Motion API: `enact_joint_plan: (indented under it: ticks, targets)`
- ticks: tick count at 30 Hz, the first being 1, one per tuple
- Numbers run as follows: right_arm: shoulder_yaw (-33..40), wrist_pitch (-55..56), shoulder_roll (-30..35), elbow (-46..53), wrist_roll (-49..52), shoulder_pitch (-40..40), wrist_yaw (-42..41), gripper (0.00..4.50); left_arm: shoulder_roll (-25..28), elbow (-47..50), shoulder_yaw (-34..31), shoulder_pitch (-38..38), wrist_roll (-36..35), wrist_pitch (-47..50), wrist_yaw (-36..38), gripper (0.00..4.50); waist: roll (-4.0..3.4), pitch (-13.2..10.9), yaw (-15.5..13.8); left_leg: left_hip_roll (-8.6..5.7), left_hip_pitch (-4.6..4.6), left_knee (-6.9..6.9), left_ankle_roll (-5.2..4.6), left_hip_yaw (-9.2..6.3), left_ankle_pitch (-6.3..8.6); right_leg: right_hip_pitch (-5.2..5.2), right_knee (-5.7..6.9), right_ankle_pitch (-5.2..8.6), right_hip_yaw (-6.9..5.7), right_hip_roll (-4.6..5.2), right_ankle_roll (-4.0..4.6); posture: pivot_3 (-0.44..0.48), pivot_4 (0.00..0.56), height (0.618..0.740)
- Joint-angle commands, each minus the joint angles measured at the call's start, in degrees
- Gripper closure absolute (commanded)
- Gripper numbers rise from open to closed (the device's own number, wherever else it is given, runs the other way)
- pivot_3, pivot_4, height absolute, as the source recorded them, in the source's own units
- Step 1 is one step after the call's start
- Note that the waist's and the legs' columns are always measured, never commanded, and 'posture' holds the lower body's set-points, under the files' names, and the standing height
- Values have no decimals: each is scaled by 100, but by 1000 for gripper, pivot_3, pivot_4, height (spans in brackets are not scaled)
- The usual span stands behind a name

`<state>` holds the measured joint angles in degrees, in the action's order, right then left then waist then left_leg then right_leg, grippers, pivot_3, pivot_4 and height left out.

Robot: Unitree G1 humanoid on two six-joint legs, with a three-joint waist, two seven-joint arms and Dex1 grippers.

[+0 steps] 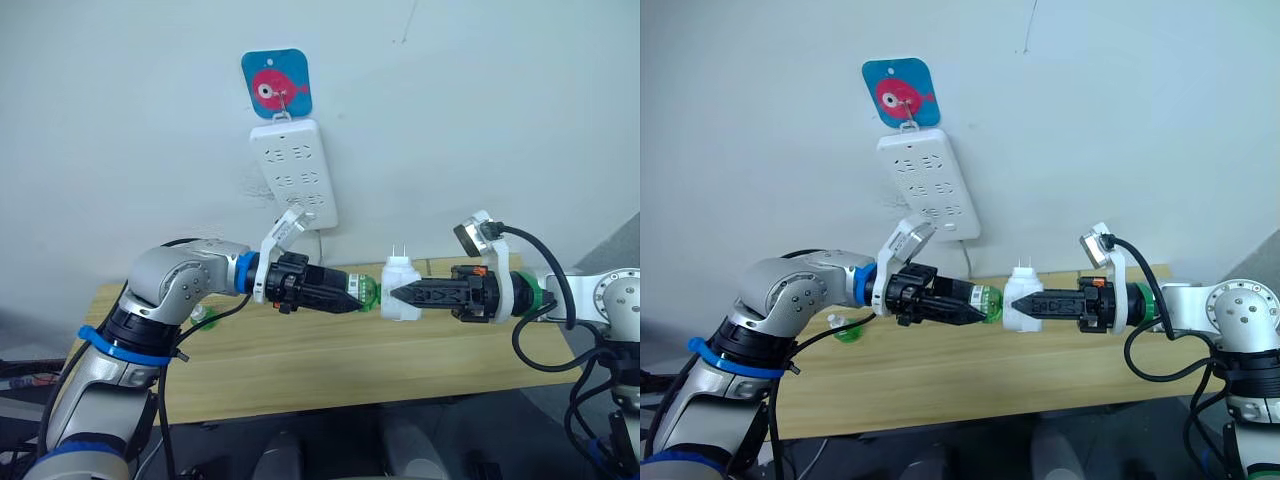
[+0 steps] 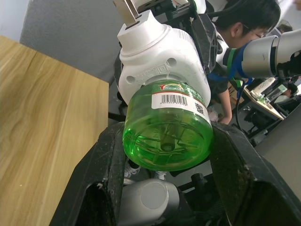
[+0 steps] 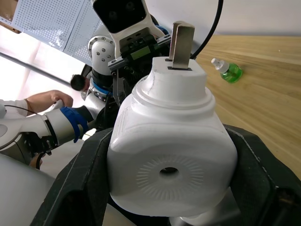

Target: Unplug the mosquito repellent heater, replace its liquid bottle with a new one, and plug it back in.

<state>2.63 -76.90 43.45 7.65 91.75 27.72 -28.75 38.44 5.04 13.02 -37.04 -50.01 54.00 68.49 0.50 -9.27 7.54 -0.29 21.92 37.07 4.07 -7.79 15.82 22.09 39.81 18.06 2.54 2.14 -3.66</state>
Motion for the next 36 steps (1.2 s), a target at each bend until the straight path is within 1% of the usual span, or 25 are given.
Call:
enact_joint_plan:
  ticks: [1,4,5,6,10,13,16,17,20,22,25,28,35,36]
  targets:
    - [61,-134,95,157,92,-52,-55,1489,158,210,-303,230,512,-706,63,1269,0,0,-1,-1,0,0,0,1,0,0,-1,0,2,0,0,-112,137,734]
    - [95,-146,85,128,135,-52,-10,1489,78,333,-300,577,1062,-1594,44,232,0,0,-18,-1,1,0,0,3,0,0,-4,0,3,1,0,-112,136,734]
    - [101,-149,82,122,140,-46,-3,1489,41,332,-336,665,1139,-1736,34,0,0,0,-35,-2,1,0,0,5,0,0,-5,0,6,2,0,-113,138,734]
    - [102,-156,85,119,130,-38,-6,1489,44,338,-363,762,1177,-1813,77,0,0,0,-48,-2,1,1,0,7,0,0,-6,0,8,3,0,-114,139,734]
    - [100,-169,84,82,92,13,-20,1489,236,422,-225,1284,1733,-2644,458,0,0,0,-72,-2,2,0,0,9,0,0,-6,0,9,2,1,-113,138,734]
    - [106,-173,76,76,81,29,-20,1489,137,300,-173,1649,2343,-3722,485,0,-1,-1,-120,-2,1,0,-1,9,1,0,-7,0,9,2,1,-114,138,734]
    - [118,-164,65,78,85,32,-6,1489,-172,93,-268,1865,2733,-4873,426,0,-1,-1,-157,-4,2,1,-1,12,1,-1,-8,-1,11,6,1,-115,137,734]
    - [123,-160,62,80,93,30,3,1489,-376,-5,-318,1878,2897,-5435,315,0,-1,0,-179,-3,4,3,-1,10,1,-1,-8,-1,10,6,1,-116,136,734]
    - [134,-156,60,85,115,18,22,1489,-876,-166,-434,1775,3065,-6488,120,0,0,-1,-268,-3,7,7,-1,10,1,-2,-12,-2,8,7,1,-118,137,734]
    - [138,-155,58,81,114,13,25,1489,-1118,-259,-483,1683,3074,-7052,106,0,0,-1,-281,-5,8,9,-1,11,1,-2,-14,-3,9,9,1,-118,137,734]
    - [139,-157,58,71,108,19,23,1489,-1227,-348,-483,1653,3043,-7423,176,0,-1,0,-270,-4,7,9,-1,11,1,-2,-12,-4,9,8,1,-121,138,734]
    - [143,-160,67,60,119,31,31,1489,-1221,-341,-427,1680,3027,-7607,236,0,-1,0,-241,-3,6,6,-1,11,1,-2,-11,-3,8,7,1,-124,136,734]
    - [145,-170,76,52,117,44,37,1489,-1182,-376,-251,1685,3090,-7600,320,0,-1,0,-239,-4,6,7,-1,9,1,-3,-11,-3,7,6,1,-125,141,734]
    - [149,-168,76,54,122,37,39,1489,-1189,-385,-244,1664,3098,-7581,316,187,-1,0,-239,-4,6,7,-1,8,1,-3,-11,-4,6,6,1,-124,142,734]
